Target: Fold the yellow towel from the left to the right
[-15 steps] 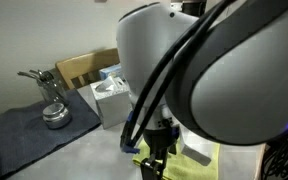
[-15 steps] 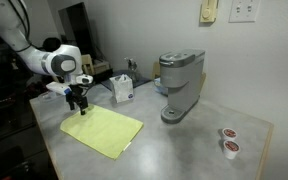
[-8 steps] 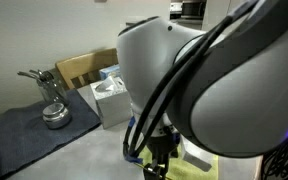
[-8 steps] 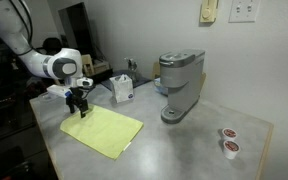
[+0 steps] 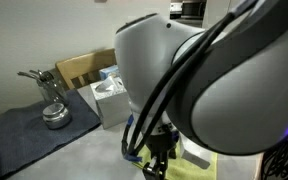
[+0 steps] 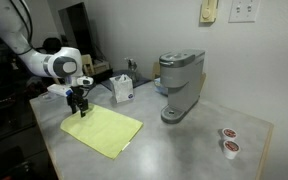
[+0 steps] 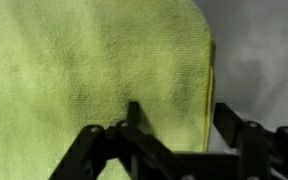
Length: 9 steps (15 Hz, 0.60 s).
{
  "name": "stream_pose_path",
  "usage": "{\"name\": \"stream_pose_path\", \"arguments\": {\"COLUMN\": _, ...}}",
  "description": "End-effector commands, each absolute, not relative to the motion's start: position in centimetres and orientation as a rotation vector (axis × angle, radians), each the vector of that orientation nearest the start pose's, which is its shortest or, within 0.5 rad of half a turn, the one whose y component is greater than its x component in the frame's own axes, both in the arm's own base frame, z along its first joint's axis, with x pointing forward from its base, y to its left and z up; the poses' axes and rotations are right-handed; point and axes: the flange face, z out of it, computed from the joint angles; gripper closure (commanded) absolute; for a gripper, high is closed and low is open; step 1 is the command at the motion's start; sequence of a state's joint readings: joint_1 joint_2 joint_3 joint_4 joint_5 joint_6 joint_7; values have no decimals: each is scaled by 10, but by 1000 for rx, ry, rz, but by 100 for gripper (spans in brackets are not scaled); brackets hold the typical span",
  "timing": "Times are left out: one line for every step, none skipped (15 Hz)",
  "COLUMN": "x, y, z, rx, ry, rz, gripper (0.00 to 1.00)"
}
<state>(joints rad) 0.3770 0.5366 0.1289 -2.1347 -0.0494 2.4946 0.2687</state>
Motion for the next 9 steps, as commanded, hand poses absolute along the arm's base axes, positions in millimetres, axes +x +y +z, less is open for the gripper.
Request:
{"name": "stream_pose_path", "arguments": {"x": 481, "y": 269, "z": 135, "rx": -3155, "ry": -421, "rz": 281, "gripper": 53}}
{"name": "stream_pose_path", "arguments": {"x": 482, "y": 269, "z": 136, "rx": -3155, "ry": -422, "rz": 277, "gripper": 60}}
{"name": "stream_pose_path", "arguments": {"x": 483, "y": 269, "z": 137, "rx": -3156, "ry": -422, "rz": 274, "gripper": 68}}
{"name": "stream_pose_path", "arguments": {"x": 484, "y": 269, "z": 137, "rx": -3157, "ry": -422, "rz": 271, "gripper": 74}}
{"name": "stream_pose_path", "arguments": {"x": 485, "y": 269, "z": 138, "rx": -3158, "ry": -423, "rz": 267, "gripper": 82}}
{"name": "stream_pose_path", "arguments": {"x": 485, "y": 268, "z": 139, "rx": -3159, "ry": -423, "rz": 265, "gripper": 88}}
{"name": "stream_pose_path", "arguments": {"x": 486, "y": 268, "z": 139, "rx": -3159, "ry": -422, "rz": 264, "gripper": 96}}
{"name": "stream_pose_path", "arguments": {"x": 486, "y": 267, "z": 139, "rx": -3160, "ry": -421, "rz": 262, "gripper": 99}}
{"name": "stream_pose_path", "arguments": {"x": 486, "y": 267, "z": 140, "rx": -3161, "ry": -420, "rz": 261, "gripper": 100}}
